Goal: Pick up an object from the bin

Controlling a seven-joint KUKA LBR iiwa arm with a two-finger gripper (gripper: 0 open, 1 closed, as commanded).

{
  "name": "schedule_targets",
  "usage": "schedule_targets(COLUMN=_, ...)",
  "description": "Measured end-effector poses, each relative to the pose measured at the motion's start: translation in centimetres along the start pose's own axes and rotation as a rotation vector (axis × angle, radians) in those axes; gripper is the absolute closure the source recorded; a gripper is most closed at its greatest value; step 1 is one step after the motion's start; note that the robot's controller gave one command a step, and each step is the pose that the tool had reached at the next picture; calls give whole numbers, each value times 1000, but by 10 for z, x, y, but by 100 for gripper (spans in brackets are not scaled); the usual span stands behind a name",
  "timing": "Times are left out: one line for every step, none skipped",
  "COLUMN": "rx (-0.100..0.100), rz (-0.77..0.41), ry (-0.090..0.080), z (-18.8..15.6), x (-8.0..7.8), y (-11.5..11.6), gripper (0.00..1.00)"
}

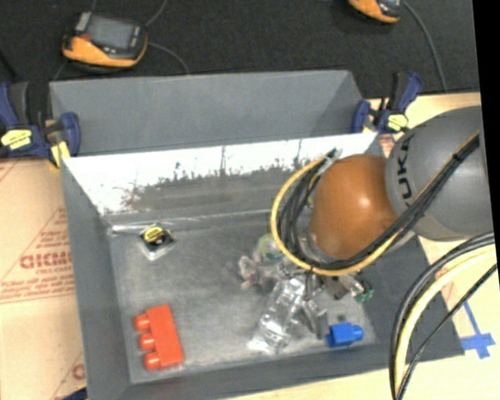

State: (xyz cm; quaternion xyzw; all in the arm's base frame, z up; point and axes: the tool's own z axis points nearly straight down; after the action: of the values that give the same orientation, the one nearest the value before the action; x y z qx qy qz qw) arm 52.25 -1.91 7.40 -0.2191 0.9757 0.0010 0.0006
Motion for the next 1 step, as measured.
schedule_targets(rx=7, rz=-68, ry=-13, z=1, x=33, y=27, gripper=0)
